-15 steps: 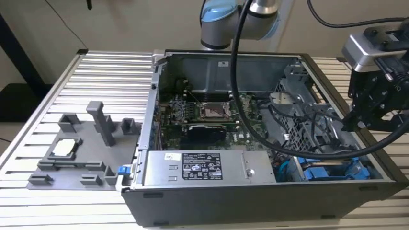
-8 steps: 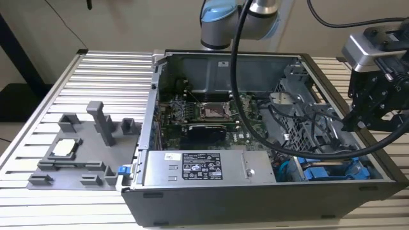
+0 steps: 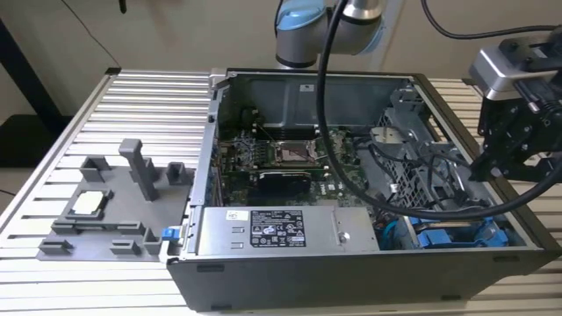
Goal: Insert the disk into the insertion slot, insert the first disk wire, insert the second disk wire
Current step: 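Insert the first disk wire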
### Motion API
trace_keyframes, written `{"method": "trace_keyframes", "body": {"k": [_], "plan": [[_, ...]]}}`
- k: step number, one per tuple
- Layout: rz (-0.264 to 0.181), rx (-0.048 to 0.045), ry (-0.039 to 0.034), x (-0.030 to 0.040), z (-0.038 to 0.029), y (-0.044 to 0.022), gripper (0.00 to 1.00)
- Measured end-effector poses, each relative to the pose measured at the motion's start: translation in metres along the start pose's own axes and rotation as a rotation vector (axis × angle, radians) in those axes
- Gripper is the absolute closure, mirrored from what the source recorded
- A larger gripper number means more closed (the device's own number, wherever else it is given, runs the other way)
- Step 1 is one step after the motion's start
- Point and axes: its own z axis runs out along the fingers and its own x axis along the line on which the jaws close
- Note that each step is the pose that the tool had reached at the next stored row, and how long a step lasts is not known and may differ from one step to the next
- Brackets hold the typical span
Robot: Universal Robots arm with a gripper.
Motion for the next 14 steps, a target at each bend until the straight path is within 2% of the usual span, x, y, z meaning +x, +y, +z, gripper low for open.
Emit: {"method": "trace_keyframes", "body": {"k": [2, 3, 8, 12, 14], "plan": [[0.0, 0.0, 0.0018, 0.0002, 0.0012, 0.0001, 0.81], [0.0, -0.0004, 0.0055, 0.0003, 0.0018, 0.0002, 0.81], [-0.003, -0.0081, 0.0416, 0.0004, 0.0031, -0.0011, 0.81], [-0.004, -0.0088, 0.0556, 0.0009, 0.0068, -0.0008, 0.81], [-0.005, -0.0101, 0.067, 0.001, 0.0078, -0.0008, 0.81]]}}
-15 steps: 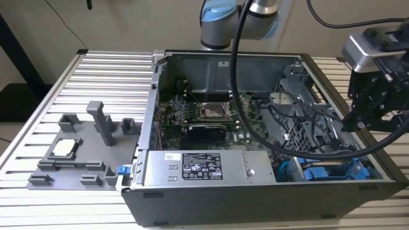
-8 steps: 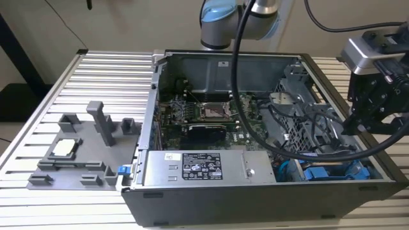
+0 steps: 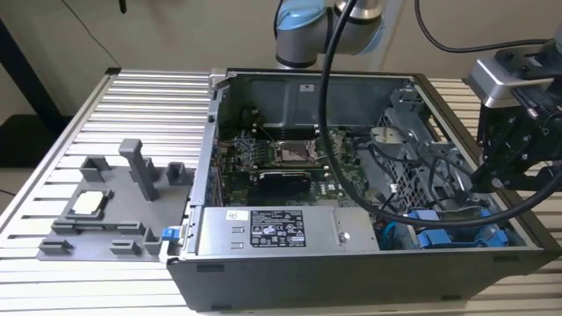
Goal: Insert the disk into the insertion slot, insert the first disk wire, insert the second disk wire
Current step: 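Insert the first disk wire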
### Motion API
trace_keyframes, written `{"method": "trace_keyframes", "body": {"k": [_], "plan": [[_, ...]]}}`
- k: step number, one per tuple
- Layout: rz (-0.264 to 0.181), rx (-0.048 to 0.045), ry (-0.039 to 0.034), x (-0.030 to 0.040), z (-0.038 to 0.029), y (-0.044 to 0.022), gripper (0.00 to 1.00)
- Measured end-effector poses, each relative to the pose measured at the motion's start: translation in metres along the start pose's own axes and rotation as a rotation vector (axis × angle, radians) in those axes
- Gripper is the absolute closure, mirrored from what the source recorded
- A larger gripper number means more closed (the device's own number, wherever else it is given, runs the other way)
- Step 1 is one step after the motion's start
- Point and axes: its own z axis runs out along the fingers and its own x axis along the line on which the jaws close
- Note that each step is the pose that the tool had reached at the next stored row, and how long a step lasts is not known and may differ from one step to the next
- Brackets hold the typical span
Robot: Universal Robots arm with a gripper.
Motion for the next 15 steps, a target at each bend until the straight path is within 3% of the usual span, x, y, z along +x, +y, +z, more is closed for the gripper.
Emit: {"method": "trace_keyframes", "body": {"k": [6, 9, 13, 14, 15], "plan": [[-0.001, 0.0, 0.0167, 0.0005, 0.0071, 0.0006, 0.81], [-0.003, 0.0002, 0.0378, 0.0006, 0.0086, 0.0007, 0.81], [-0.006, -0.0022, 0.0739, 0.0005, 0.0097, 0.0009, 0.81], [-0.007, -0.0053, 0.0795, 0.0004, 0.01, 0.0008, 0.81], [-0.007, -0.0161, 0.0807, 0.0006, 0.0103, 0.0002, 0.81]]}}
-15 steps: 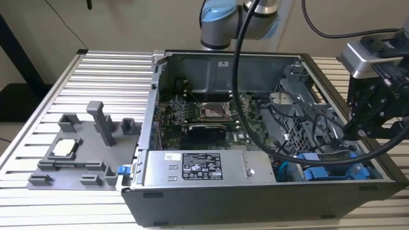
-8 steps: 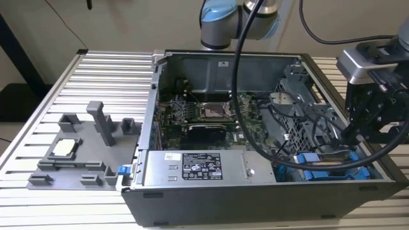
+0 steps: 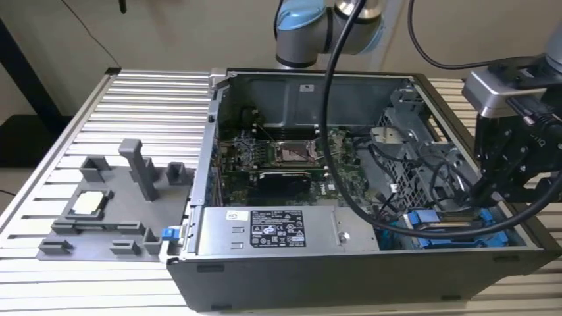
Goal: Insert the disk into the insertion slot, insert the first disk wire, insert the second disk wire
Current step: 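Insert the first disk wire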
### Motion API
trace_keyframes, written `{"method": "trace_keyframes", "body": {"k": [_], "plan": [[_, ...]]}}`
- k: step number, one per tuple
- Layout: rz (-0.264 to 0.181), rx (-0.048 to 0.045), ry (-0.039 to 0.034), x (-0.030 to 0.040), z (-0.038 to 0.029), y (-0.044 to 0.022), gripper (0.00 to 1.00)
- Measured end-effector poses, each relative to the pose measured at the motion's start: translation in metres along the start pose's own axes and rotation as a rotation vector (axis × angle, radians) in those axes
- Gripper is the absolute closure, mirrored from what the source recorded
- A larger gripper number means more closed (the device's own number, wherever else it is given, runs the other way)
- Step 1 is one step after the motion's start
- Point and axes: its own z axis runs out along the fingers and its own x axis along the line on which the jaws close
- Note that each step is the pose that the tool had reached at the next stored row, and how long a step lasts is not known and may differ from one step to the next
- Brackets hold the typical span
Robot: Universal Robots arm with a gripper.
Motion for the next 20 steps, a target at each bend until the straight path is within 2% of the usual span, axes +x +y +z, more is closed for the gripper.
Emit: {"method": "trace_keyframes", "body": {"k": [1, 4, 8, 9, 13, 20], "plan": [[0.0, -0.0103, 0.0003, -0.0001, 0.0003, -0.0005, 0.81], [0.0, -0.0255, 0.0009, -0.0005, 0.0023, -0.0005, 0.81], [0.0, -0.0291, -0.0011, -0.0006, 0.0071, -0.0005, 0.81], [0.0, -0.0292, -0.0041, -0.0006, 0.0079, -0.0006, 0.81], [0.001, -0.0293, -0.026, -0.0007, 0.0112, -0.0018, 0.81], [0.002, -0.0296, -0.0491, -0.0009, 0.0191, -0.0058, 0.81]]}}
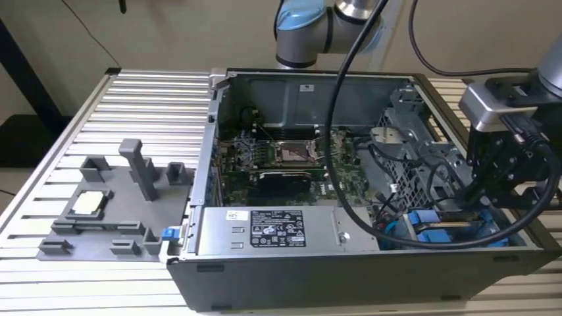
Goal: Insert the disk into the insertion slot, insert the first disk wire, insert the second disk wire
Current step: 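Insert the first disk wire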
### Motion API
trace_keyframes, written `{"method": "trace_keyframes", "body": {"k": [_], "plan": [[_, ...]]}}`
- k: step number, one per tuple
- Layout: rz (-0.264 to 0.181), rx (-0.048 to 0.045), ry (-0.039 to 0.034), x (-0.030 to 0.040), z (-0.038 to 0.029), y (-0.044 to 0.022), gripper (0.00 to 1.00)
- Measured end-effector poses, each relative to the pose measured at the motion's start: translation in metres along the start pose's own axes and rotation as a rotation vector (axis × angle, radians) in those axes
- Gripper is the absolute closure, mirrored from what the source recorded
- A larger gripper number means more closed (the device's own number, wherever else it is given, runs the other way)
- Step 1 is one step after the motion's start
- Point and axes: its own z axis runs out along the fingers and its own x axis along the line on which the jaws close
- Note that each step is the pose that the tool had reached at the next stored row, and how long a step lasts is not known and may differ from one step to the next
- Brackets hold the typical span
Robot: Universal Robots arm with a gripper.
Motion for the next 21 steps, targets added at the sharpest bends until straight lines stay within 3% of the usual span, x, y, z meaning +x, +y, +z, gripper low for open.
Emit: {"method": "trace_keyframes", "body": {"k": [9, 21], "plan": [[0.0, 0.0, -0.0016, 0.0002, 0.0065, -0.0009, 0.81], [0.0, 0.0, -0.0017, 0.0011, 0.009, -0.0025, 0.81]]}}
